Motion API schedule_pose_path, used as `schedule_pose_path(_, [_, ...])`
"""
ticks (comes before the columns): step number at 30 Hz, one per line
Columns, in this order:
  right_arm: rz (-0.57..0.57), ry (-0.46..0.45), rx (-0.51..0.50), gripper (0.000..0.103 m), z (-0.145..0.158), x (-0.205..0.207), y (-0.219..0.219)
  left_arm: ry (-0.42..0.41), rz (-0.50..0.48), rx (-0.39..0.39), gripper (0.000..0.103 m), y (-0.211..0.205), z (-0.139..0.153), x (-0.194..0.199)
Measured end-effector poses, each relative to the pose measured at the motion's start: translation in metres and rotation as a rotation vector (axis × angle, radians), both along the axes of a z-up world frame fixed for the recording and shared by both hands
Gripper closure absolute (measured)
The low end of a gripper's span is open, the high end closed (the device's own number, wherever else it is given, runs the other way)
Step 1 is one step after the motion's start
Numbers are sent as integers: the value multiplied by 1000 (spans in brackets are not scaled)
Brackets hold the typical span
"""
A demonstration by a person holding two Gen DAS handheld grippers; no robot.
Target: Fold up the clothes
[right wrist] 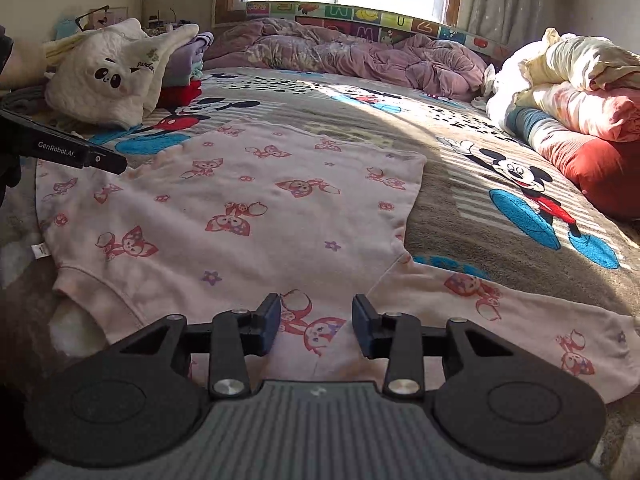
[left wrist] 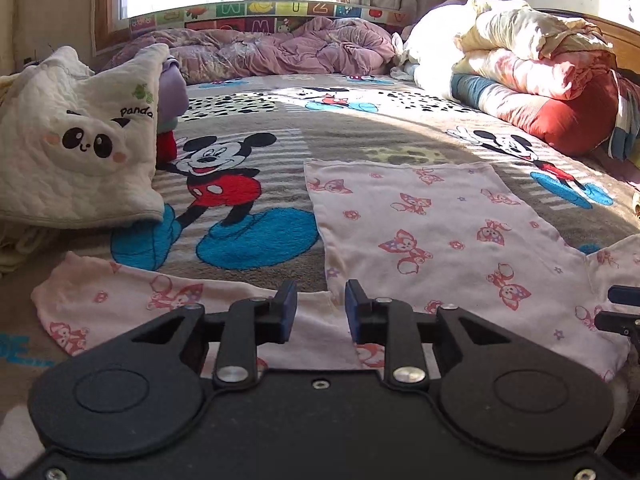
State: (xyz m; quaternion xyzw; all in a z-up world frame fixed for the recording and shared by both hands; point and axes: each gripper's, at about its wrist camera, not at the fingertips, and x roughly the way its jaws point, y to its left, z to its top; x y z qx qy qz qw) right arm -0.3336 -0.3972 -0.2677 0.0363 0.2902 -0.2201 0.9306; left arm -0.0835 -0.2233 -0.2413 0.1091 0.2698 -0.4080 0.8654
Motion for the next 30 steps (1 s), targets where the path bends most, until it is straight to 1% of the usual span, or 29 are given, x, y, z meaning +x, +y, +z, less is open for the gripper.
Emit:
schedule_pose_path(3, [-20,-2,8,62,-1,-11,6,13,112,-55,79,30,3,4])
schedule_pose_path(4, [-26,-5,12,62,-2,-14,7,17,128,-69,78,37,3,2])
schedule_pose_path(6, [-27,-10,27,62,-2,-18,10,25,89,-74,78,40,1,-9])
schedule_pose_path(8, [-27,-22,33,62,0,-21,13,35,32,-52,78,37,-7,-22])
schedule_pose_path(9, [-24,-29,39,60,1,-22,15,48,-2,-36,78,35,-12,-27])
schedule_pose_path(10, [-17,-29,41,58,1,-23,17,57,-38,0,73,31,-21,-30])
schedule_pose_path(11, [-12,-21,40,55,-1,-21,20,29,-51,55,67,27,-29,-34])
schedule_pose_path(12, [-4,-5,37,55,-3,-19,23,1,-57,94,67,25,-34,-38])
schedule_pose_path(14, [2,40,19,55,-11,-14,27,-44,-49,101,68,26,-30,-45])
schedule_pose_path(18, [-6,27,18,54,-9,-17,28,21,-107,32,67,29,-26,-55])
schedule_pose_path(19, [-7,27,21,54,-10,-17,28,41,-129,49,59,27,-29,-57])
schedule_pose_path(20, [-8,26,24,54,-11,-18,27,56,-159,114,56,22,-36,-57])
schedule_pose_path(22, [-9,20,22,54,-10,-19,28,40,-186,137,56,24,-34,-58])
schedule_pose_path(23, [-10,14,18,55,-9,-20,29,46,-193,124,57,26,-30,-56])
schedule_pose_path(24, [-6,2,14,55,-6,-23,30,61,-176,62,57,35,-21,-49])
schedule_pose_path(26, [-1,-19,-1,55,-2,-24,33,34,-80,-38,57,53,-8,-32])
schedule_pose_path(28, [12,-44,-25,56,5,-23,37,60,90,-106,58,75,-3,-1])
schedule_pose_path(30, [46,-63,-42,63,11,-18,45,133,267,-162,59,99,-8,42])
